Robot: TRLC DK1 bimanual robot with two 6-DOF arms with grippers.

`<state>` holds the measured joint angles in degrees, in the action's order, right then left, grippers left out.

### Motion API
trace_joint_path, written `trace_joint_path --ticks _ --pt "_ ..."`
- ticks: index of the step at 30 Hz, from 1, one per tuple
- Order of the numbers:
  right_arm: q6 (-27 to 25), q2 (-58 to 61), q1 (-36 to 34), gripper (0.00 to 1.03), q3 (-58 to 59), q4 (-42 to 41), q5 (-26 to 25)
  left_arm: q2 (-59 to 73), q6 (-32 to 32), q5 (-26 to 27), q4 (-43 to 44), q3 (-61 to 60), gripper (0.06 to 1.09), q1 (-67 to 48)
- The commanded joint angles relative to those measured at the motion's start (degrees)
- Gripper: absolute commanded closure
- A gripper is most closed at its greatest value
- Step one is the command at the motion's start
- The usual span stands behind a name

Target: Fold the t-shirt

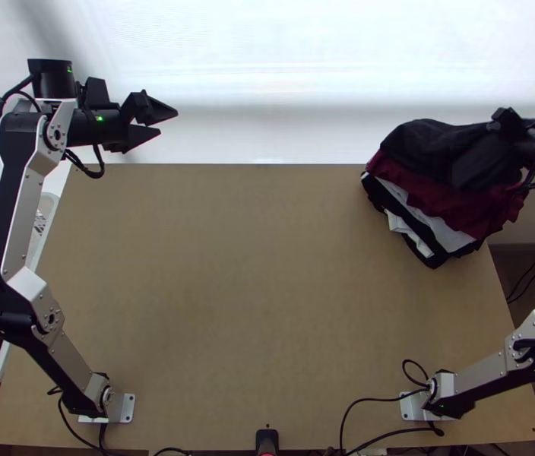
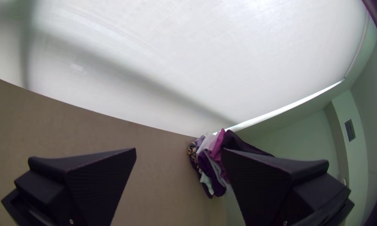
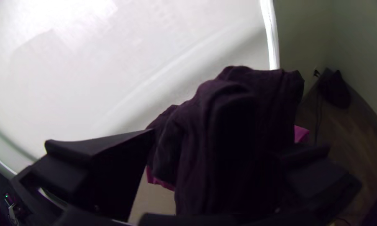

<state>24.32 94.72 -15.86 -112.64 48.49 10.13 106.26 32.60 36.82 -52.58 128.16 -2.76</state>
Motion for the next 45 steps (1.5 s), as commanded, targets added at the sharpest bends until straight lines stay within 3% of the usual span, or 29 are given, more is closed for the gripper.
trace_joint_path --ticks 1,5,11,14,16,18,20,27,34,37,45 --pt "-5.6 -2.43 0.21 0.06 2.16 -0.68 -7.14 -2.37 0.71 -0.17 -0.51 1.66 0.1 0.04" --pt "-10.69 -2.96 0.39 0.04 4.89 -0.68 -17.78 -2.81 0.71 -0.08 -0.68 1.66 0.1 0.3" --pt "-15.7 -5.77 -0.31 0.04 8.93 -0.85 -23.05 -3.16 0.71 -0.08 -0.6 1.66 0.1 0.22" --pt "-19.39 -7.71 -0.67 0.04 13.06 -4.28 -29.91 -3.25 0.8 -0.08 -0.6 1.66 0.1 0.04" --pt "-24.05 -9.9 -0.67 0.04 17.98 -12.37 -36.06 -3.34 0.8 -0.08 -0.6 1.66 0.1 -0.05" --pt "-29.94 -13.07 -0.67 0.04 23.96 -24.67 -38.52 -3.51 0.89 -0.08 -0.6 1.66 0.1 0.04" --pt "-31.87 -15.44 -0.31 0.04 26.51 -31.26 -38.96 -3.6 0.89 -0.08 -0.68 1.66 0.1 0.13" --pt "-31.35 -17.55 5.31 0.05 28.97 -39.7 -38.7 -3.86 0.8 -0.08 -0.86 1.66 0.1 0.48" --pt "-34.07 -12.28 7.6 0.05 39.87 -61.41 -37.9 -3.86 0.89 -0.17 -0.86 1.66 0.1 0.48" --pt "-32.75 -8.32 7.51 0.07 41.89 -65.63 -37.99 -3.86 0.89 -0.08 -0.86 1.66 0.1 0.66" --pt "-26.07 -0.85 6.37 0.1 46.11 -67.12 -39.22 -3.95 0.89 -0.17 -1.21 1.66 0.1 1.36"
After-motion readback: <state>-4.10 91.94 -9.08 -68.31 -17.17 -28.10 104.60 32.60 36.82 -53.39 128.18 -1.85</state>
